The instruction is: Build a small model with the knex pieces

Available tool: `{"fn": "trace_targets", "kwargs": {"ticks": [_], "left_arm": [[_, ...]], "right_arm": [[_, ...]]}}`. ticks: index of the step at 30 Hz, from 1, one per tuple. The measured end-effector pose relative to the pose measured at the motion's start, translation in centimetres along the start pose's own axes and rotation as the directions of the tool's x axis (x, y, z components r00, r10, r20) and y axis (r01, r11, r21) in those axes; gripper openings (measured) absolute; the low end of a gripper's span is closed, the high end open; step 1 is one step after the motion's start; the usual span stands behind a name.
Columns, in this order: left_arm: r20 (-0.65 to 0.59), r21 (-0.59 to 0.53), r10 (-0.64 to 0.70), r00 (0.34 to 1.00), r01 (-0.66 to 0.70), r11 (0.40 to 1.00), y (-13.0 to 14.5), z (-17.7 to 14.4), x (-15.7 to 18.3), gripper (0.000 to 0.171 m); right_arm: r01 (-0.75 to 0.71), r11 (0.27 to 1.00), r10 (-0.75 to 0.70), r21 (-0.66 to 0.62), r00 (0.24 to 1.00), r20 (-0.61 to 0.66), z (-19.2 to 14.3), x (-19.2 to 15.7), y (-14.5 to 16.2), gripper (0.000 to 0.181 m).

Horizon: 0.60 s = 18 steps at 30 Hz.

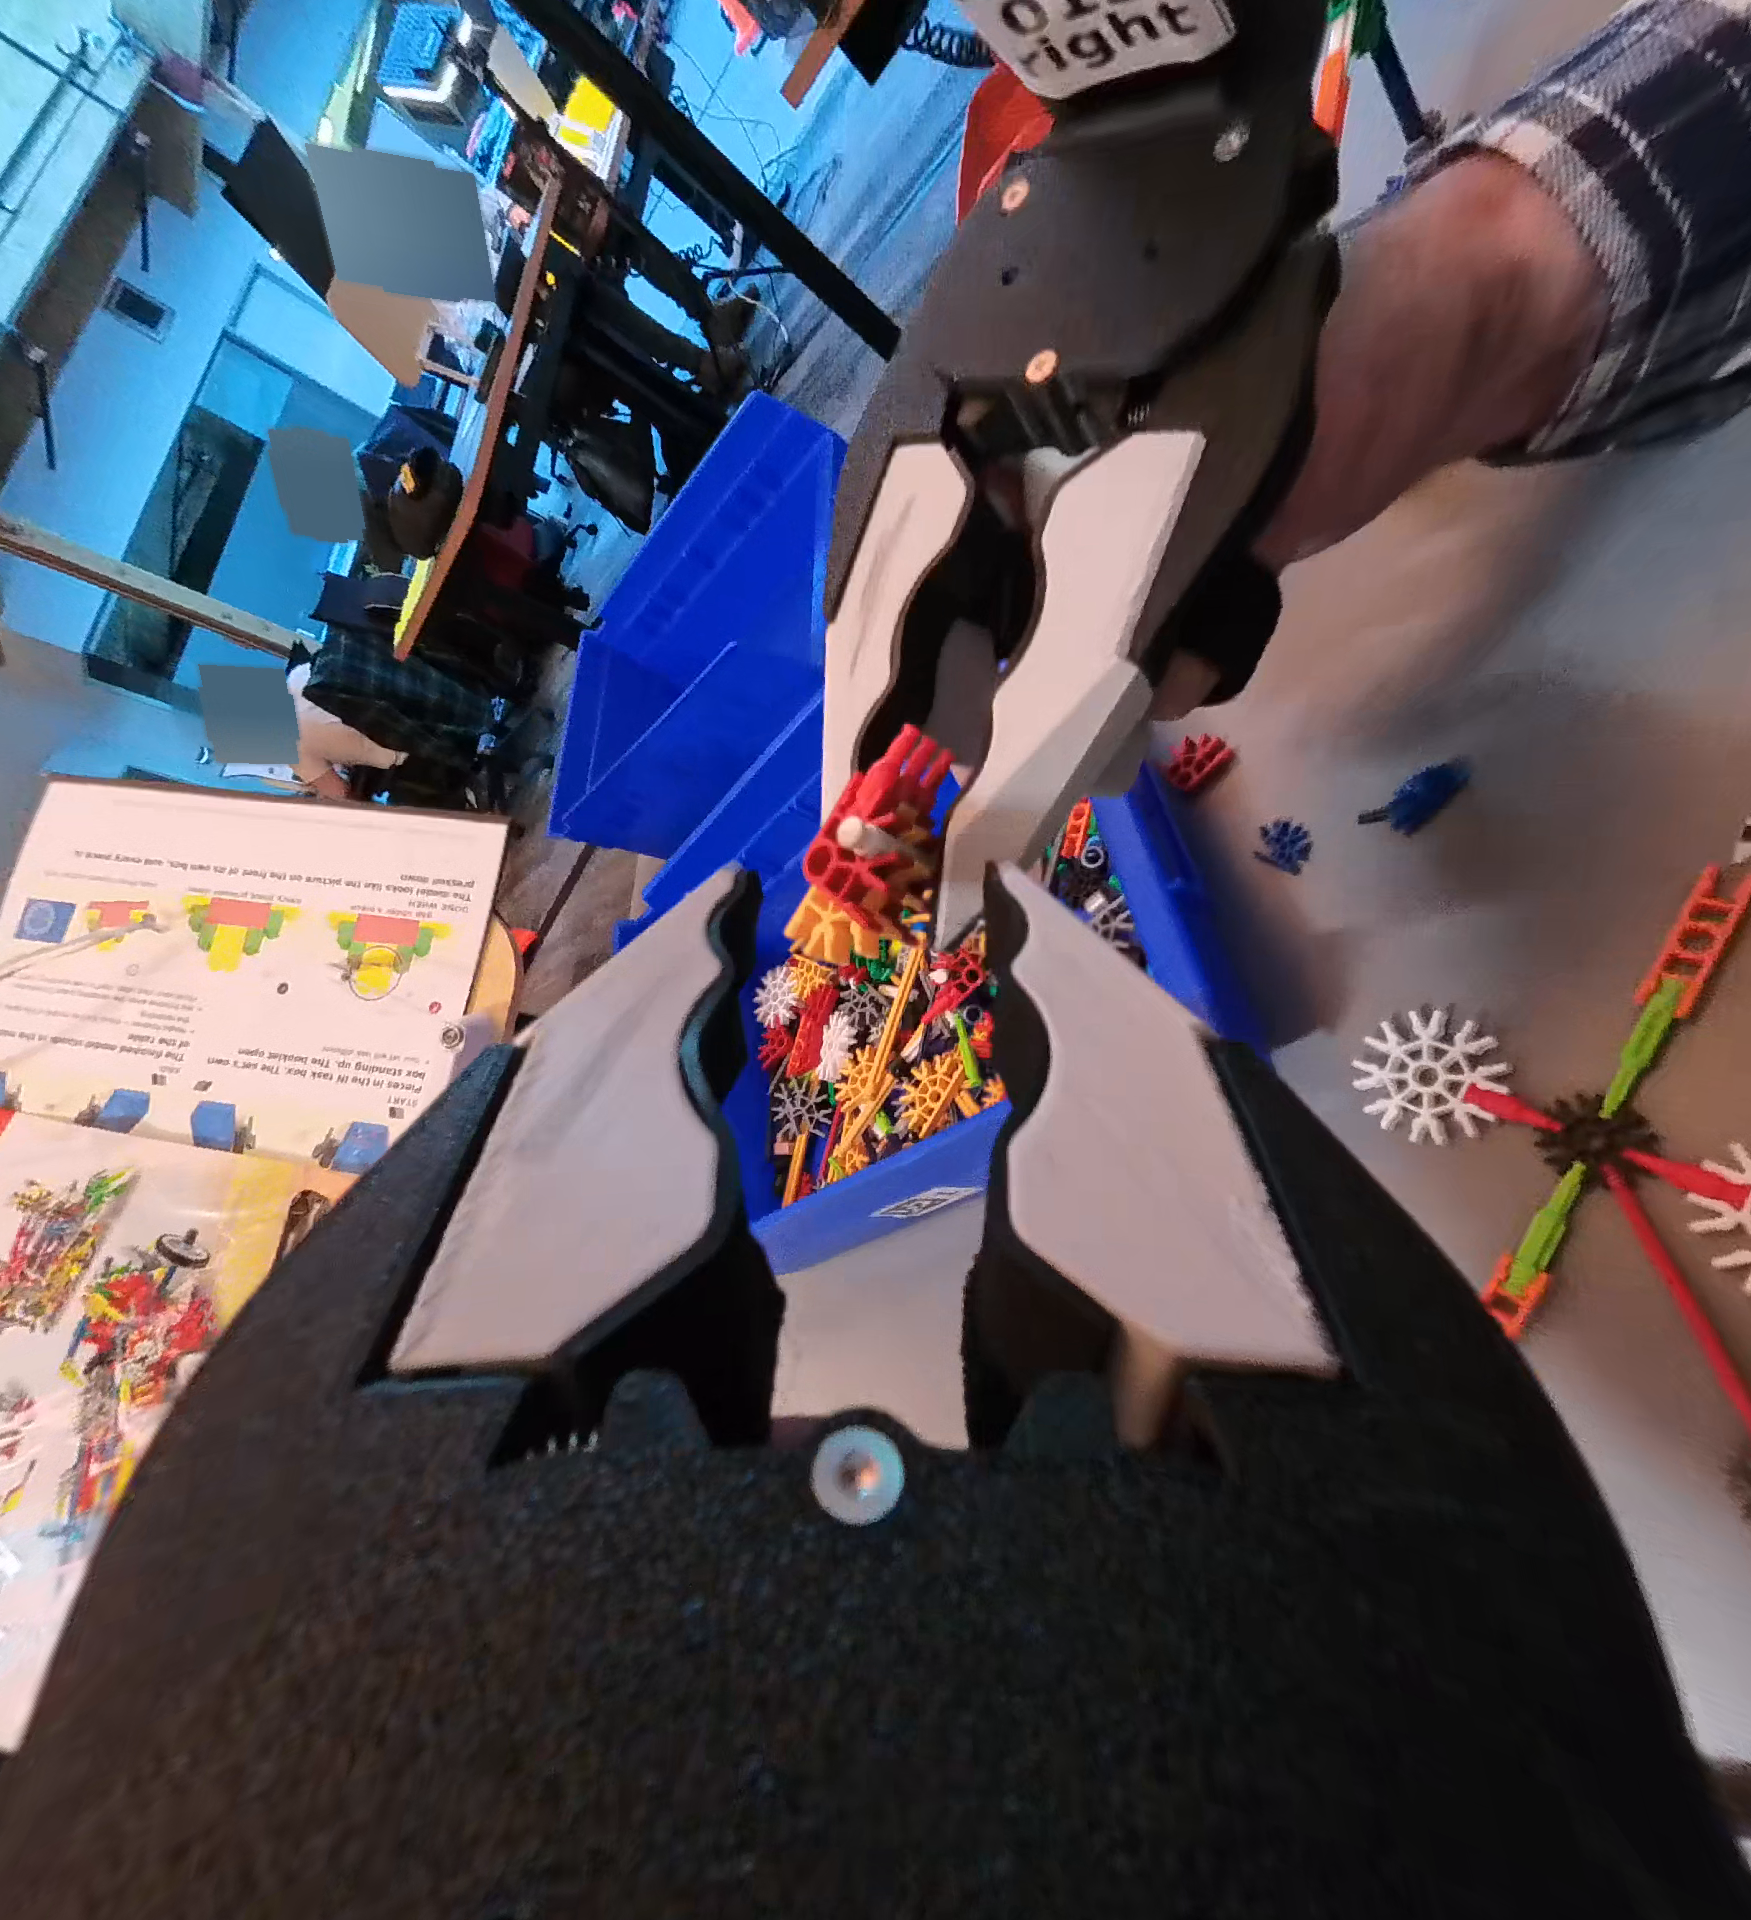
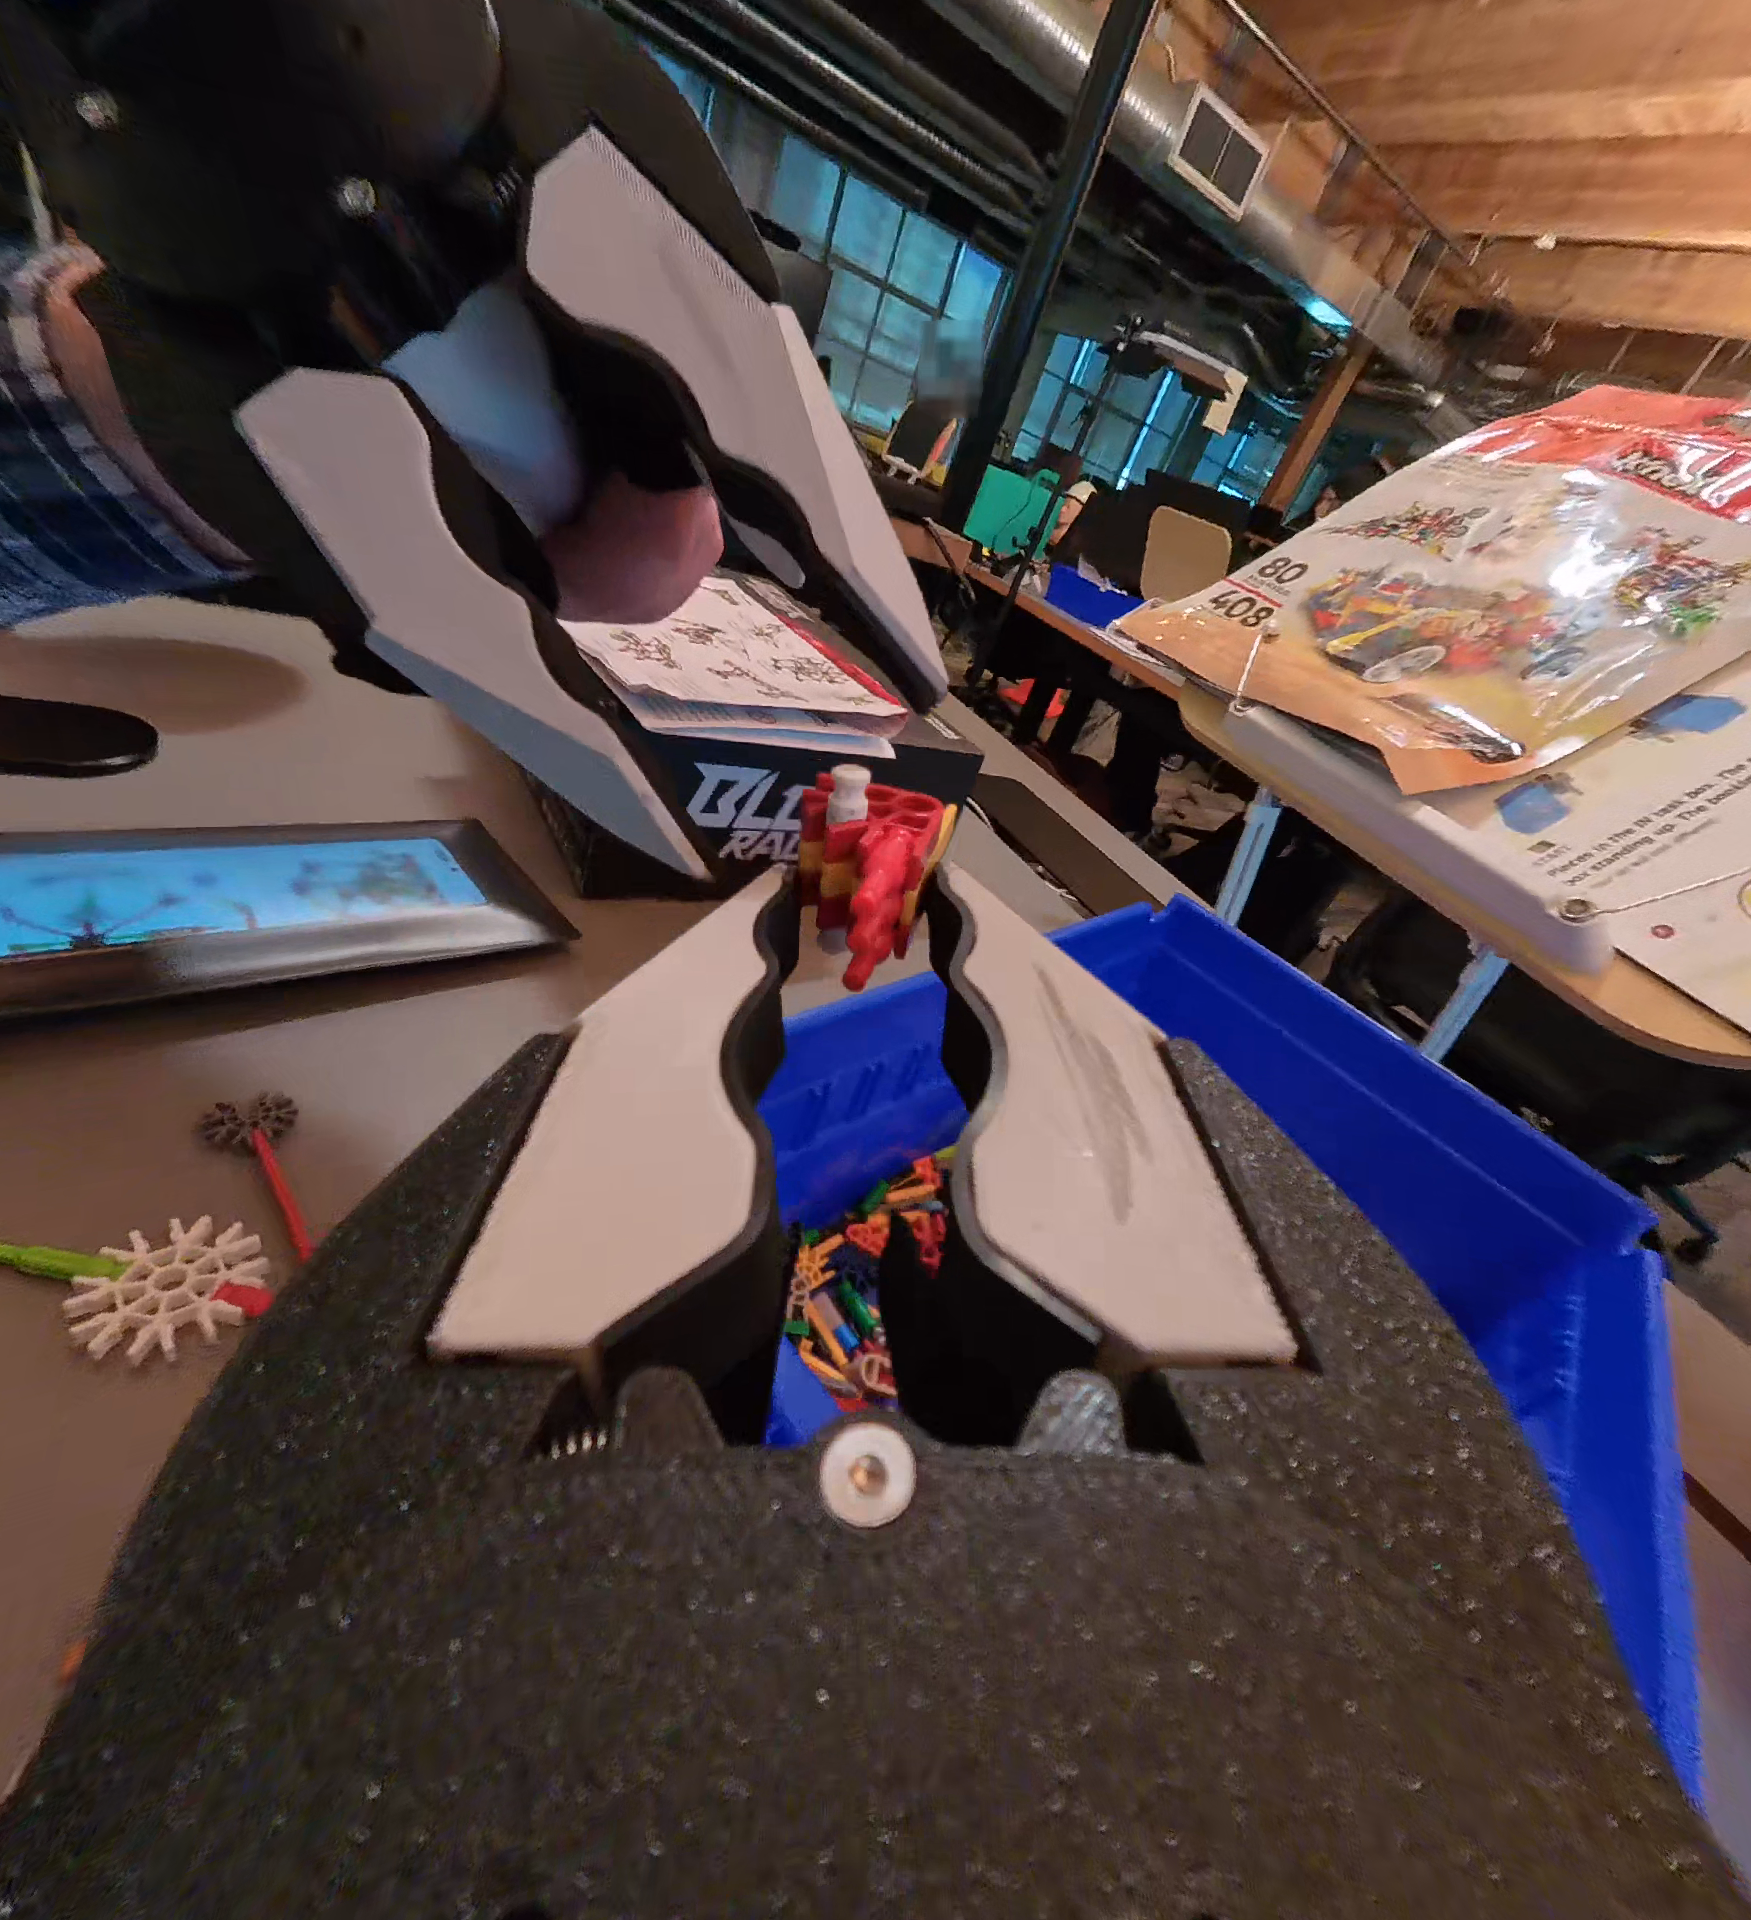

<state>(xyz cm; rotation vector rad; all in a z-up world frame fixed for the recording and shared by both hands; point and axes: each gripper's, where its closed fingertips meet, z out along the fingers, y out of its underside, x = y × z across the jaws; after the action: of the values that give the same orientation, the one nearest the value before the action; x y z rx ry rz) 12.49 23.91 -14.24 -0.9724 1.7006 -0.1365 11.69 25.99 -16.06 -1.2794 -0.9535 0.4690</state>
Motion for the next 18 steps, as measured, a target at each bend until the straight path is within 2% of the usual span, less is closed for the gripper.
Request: {"fn": "trace_targets", "kwargs": {"ticks": [2, 6, 10, 12, 15, 18], "left_arm": [[-0.007, -0.011, -0.018, 1.0, 0.018, 1.0, 0.2, 0.1, 0.2, 0.04], [-0.037, -0.005, -0.076, 0.996, 0.076, 0.997, 0.7, -0.4, 0.5, 0.041], [-0.107, -0.038, -0.172, 0.979, 0.169, 0.985, 1.9, -0.7, 1.4, 0.045], [-0.163, -0.019, -0.227, 0.96, 0.227, 0.974, 1.8, -0.7, 2.2, 0.047], [-0.168, -0.027, -0.25, 0.954, 0.249, 0.968, 2.2, -0.5, 2.1, 0.049], [-0.182, -0.043, -0.25, 0.951, 0.246, 0.968, 2.7, 0.0, 2.2, 0.049]], "right_arm": [[0.052, 0.999, -0.052, -0.012, 0.999, -0.013, 0.0, -0.1, 0.1, 0.023], [0.11, 0.993, -0.108, -0.051, 0.993, 0.051, 0.5, -1.8, 0.9, 0.023], [0.151, 0.984, -0.147, -0.098, 0.988, 0.054, 0.8, -2.3, 1.7, 0.023], [0.162, 0.978, -0.159, -0.132, 0.987, 0.029, 0.9, -1.9, 2.3, 0.023], [0.166, 0.975, -0.167, -0.15, 0.986, 0.006, 1.0, -1.4, 2.8, 0.023], [0.169, 0.978, -0.165, -0.12, 0.985, 0.038, 1.0, -2.1, 2.6, 0.023]]}}
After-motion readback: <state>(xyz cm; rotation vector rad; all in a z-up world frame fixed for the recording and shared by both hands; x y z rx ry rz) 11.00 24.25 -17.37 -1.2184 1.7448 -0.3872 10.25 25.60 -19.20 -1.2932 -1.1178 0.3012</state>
